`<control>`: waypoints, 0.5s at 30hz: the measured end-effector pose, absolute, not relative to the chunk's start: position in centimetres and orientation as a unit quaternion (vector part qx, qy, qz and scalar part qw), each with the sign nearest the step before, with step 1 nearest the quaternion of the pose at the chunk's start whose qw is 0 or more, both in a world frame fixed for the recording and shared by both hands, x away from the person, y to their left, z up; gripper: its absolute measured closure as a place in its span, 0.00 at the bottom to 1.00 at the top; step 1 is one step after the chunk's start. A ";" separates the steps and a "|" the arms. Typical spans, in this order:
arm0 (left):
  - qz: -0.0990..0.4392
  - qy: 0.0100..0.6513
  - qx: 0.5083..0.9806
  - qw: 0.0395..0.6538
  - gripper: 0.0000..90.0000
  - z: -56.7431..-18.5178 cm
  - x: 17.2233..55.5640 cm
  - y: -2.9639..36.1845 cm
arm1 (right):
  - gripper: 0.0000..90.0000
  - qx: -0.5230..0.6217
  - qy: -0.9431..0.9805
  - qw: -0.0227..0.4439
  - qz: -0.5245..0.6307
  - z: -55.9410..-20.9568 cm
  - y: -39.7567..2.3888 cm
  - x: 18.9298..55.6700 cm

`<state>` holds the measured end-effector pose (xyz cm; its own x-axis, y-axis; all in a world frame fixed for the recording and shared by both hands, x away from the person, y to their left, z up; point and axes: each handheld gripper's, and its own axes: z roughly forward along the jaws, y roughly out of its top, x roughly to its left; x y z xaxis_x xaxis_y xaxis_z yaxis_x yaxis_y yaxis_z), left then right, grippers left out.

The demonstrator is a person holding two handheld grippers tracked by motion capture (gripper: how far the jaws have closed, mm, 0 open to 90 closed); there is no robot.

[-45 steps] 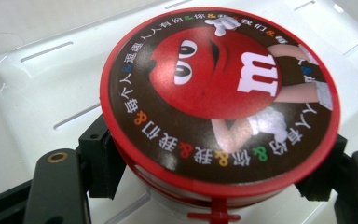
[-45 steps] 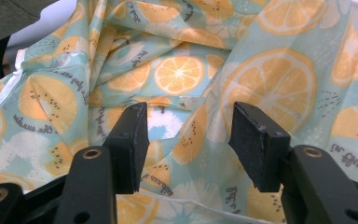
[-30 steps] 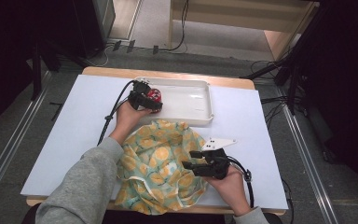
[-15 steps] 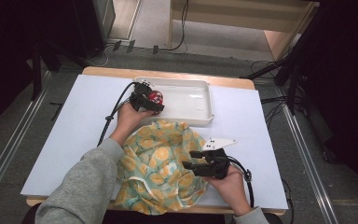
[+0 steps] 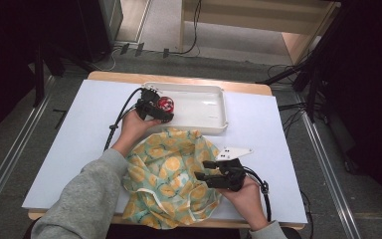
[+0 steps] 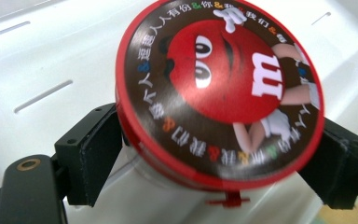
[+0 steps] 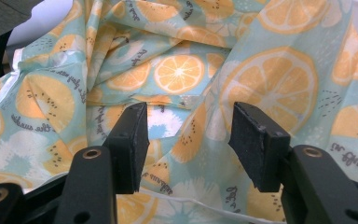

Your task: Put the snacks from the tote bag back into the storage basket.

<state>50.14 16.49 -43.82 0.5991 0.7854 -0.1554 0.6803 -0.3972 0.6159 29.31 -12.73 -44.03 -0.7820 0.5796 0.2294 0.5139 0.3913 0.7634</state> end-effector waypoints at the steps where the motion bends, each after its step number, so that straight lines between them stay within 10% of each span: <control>1: 0.080 0.441 0.832 0.327 0.17 -43.8 50.1 16.6 | 0.54 0.328 0.833 0.037 0.443 -44.0 -12.7 29.3; 15: 0.088 0.431 0.833 0.336 0.19 -42.3 48.6 17.7 | 0.54 0.329 0.834 0.038 0.442 -44.0 -12.8 29.3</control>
